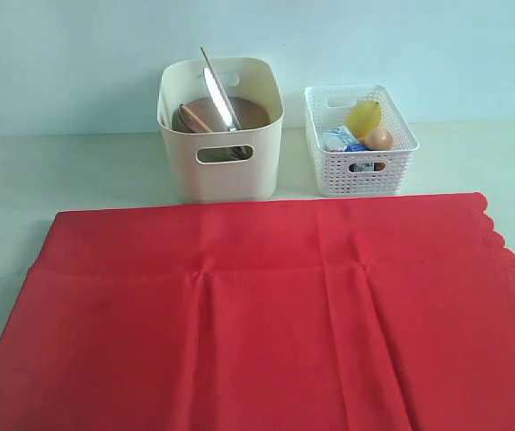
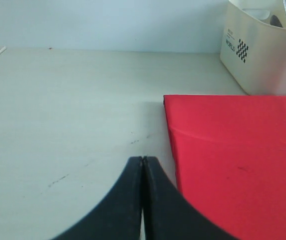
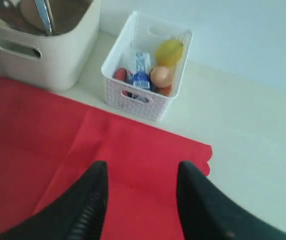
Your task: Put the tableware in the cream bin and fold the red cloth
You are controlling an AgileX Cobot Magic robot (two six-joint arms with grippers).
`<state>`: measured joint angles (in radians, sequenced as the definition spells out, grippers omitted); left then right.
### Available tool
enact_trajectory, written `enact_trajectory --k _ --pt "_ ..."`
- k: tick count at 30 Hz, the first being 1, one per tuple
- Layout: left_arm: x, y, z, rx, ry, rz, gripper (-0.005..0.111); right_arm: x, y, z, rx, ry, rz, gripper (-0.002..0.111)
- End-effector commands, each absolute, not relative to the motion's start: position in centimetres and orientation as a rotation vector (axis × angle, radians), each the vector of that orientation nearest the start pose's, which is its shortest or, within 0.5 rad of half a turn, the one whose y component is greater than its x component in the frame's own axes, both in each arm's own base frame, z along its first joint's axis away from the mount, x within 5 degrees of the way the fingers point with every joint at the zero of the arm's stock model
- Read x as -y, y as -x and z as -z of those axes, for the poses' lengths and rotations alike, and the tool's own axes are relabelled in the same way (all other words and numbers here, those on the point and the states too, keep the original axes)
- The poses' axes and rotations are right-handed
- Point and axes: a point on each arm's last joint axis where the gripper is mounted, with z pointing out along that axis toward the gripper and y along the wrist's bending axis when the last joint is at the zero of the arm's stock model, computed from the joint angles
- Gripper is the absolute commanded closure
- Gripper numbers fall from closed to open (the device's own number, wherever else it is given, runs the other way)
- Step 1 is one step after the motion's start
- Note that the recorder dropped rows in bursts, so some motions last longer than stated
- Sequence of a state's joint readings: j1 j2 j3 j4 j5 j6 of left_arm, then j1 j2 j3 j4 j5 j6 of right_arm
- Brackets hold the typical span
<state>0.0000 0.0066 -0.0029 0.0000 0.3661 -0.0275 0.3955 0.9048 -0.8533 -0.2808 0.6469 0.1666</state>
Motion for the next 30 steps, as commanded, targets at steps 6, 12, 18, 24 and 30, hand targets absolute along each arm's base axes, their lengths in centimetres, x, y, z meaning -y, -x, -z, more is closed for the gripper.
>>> enact_trajectory --k 6,12,18,24,30 --pt "0.0 -5.3 -18.1 -1.837 0.021 0.017 0.107 -3.7 -11.7 -36.4 -1.867 0.337 -0.116 0.065" --pt "0.0 -5.3 -18.1 -1.837 0.021 0.017 0.107 -2.4 -8.1 -36.7 -1.666 0.308 -0.162 0.065" --pt "0.0 -5.3 -18.1 -1.837 0.021 0.017 0.107 -1.1 -4.7 -35.6 -1.483 0.284 -0.193 0.065" --pt "0.0 -5.3 -18.1 -1.837 0.021 0.017 0.107 -0.4 -2.8 -33.4 -1.373 0.28 -0.194 0.065" --pt "0.0 -5.3 -18.1 -1.837 0.021 0.017 0.107 -0.3 -2.4 -31.0 -1.343 0.317 -0.153 0.065"
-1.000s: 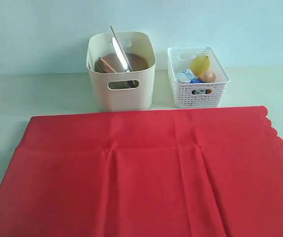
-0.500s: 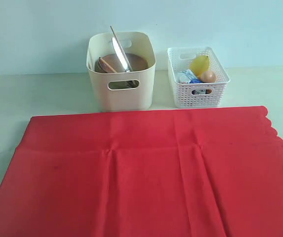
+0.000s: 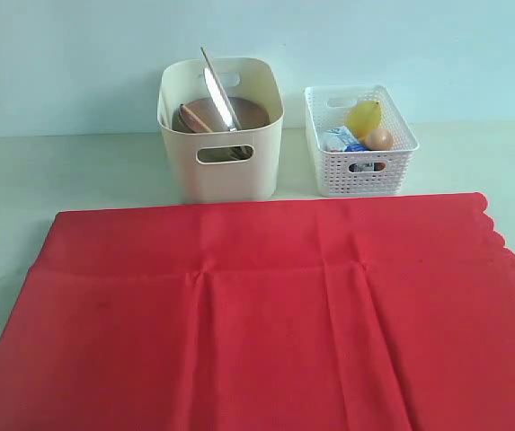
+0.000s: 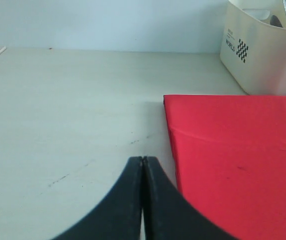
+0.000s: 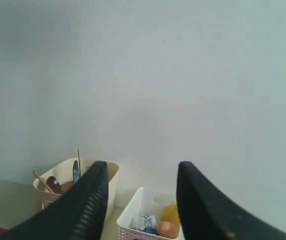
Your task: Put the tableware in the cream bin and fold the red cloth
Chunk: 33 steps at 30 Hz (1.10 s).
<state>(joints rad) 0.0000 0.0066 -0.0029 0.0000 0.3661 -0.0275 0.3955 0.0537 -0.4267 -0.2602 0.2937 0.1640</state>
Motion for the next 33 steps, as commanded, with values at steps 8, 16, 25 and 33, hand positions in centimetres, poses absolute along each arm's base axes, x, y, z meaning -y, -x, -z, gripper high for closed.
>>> enact_trajectory --k 8,16,25,33 --pt "0.1 -5.3 -18.1 -1.837 0.015 0.029 0.107 -0.8 -3.7 -27.2 -1.434 0.402 -0.078 0.066" --pt "0.1 -5.3 -18.1 -1.837 0.013 0.03 0.107 -0.7 -4.0 -26.4 -1.467 0.436 -0.017 0.101" --pt "0.3 -5.3 -18.1 -1.837 -0.023 0.058 0.107 -0.9 -4.5 -26.5 -1.549 0.342 -0.118 0.102" --pt "0.7 -5.3 -18.1 -1.836 -0.1 0.117 0.107 -1.2 -5.4 -26.0 -1.66 0.306 -0.149 0.102"
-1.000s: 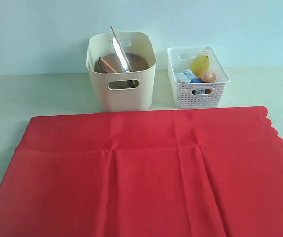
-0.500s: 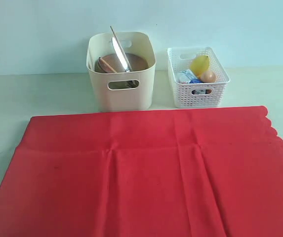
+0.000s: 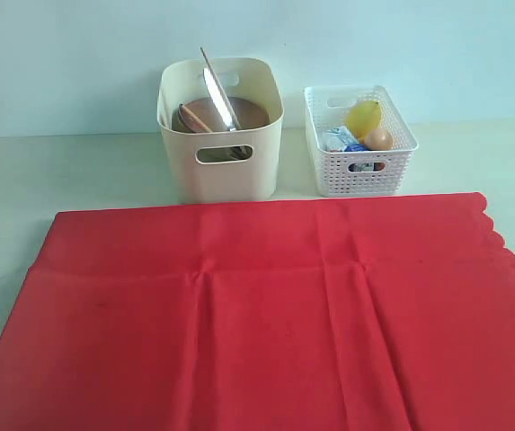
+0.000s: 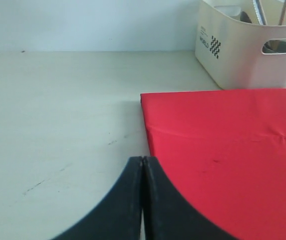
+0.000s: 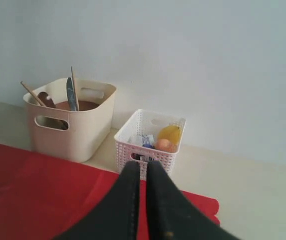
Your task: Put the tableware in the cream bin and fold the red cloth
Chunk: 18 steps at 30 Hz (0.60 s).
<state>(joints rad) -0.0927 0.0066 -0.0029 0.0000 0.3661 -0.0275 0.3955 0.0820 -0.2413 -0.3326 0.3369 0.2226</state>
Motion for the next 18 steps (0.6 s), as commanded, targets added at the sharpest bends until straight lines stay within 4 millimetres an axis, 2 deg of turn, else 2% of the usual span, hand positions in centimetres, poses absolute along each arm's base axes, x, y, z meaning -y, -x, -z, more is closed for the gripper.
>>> enact_trajectory --k 1,10,14,18 --pt "0.8 -5.3 -18.1 -1.835 -0.11 0.124 0.107 -1.2 -5.6 -25.9 -1.677 0.304 -0.151 0.102" --pt "1.0 -5.2 -18.0 -1.846 -0.149 0.153 0.107 -1.7 -7.4 -25.2 -1.853 0.3 -0.121 0.102" --pt "1.0 -5.1 -20.1 -1.796 -0.145 0.156 0.107 -1.8 -7.8 -25.5 -1.914 0.239 -0.149 0.102" --pt "1.0 -5.4 -22.7 -1.782 -0.144 0.157 0.107 -1.9 -7.8 -25.7 -1.893 0.236 -0.167 0.102"
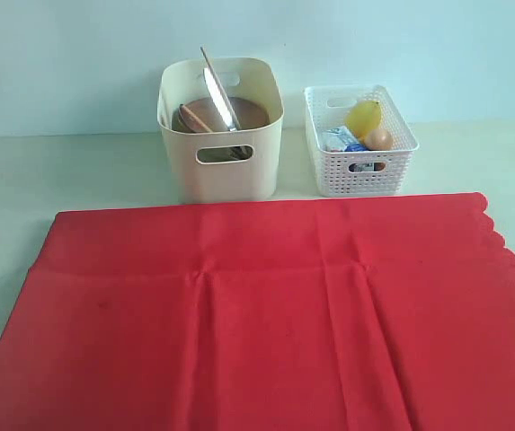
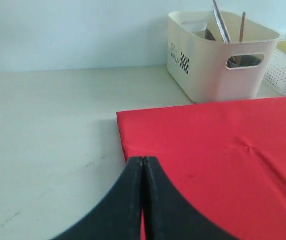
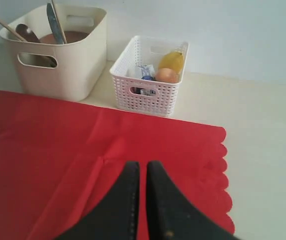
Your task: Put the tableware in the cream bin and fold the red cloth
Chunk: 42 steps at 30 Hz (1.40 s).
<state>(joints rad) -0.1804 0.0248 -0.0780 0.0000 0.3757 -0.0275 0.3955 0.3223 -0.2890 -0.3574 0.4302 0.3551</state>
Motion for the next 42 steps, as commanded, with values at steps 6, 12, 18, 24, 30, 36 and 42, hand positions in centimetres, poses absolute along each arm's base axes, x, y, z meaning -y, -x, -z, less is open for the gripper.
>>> enact_trajectory --k 6,12,18,24,30,36,42 --pt "1.2 -6.4 -26.4 -1.772 -0.144 0.158 0.107 -1.2 -6.6 -26.7 -1.755 0.262 -0.124 0.102" --pt "1.2 -6.4 -26.4 -1.774 -0.145 0.157 0.107 -0.8 -5.7 -26.8 -1.735 0.22 -0.153 0.102" --pt "1.2 -6.4 -26.4 -1.774 -0.145 0.157 0.107 -1.1 -6.4 -26.4 -1.799 0.233 -0.137 0.102" --pt "1.2 -6.4 -26.4 -1.774 -0.143 0.159 0.107 -1.1 -6.5 -26.3 -1.805 0.235 -0.136 0.102" --pt "1.2 -6.4 -26.4 -1.774 -0.143 0.159 0.107 -1.1 -6.5 -26.3 -1.809 0.234 -0.134 0.102" --pt "1.2 -6.3 -26.3 -1.781 -0.144 0.159 0.107 -1.1 -6.5 -26.3 -1.81 0.233 -0.137 0.102" --pt "1.4 -7.0 -25.8 -1.888 -0.191 0.128 0.107 -1.1 -6.5 -26.3 -1.807 0.233 -0.138 0.102"
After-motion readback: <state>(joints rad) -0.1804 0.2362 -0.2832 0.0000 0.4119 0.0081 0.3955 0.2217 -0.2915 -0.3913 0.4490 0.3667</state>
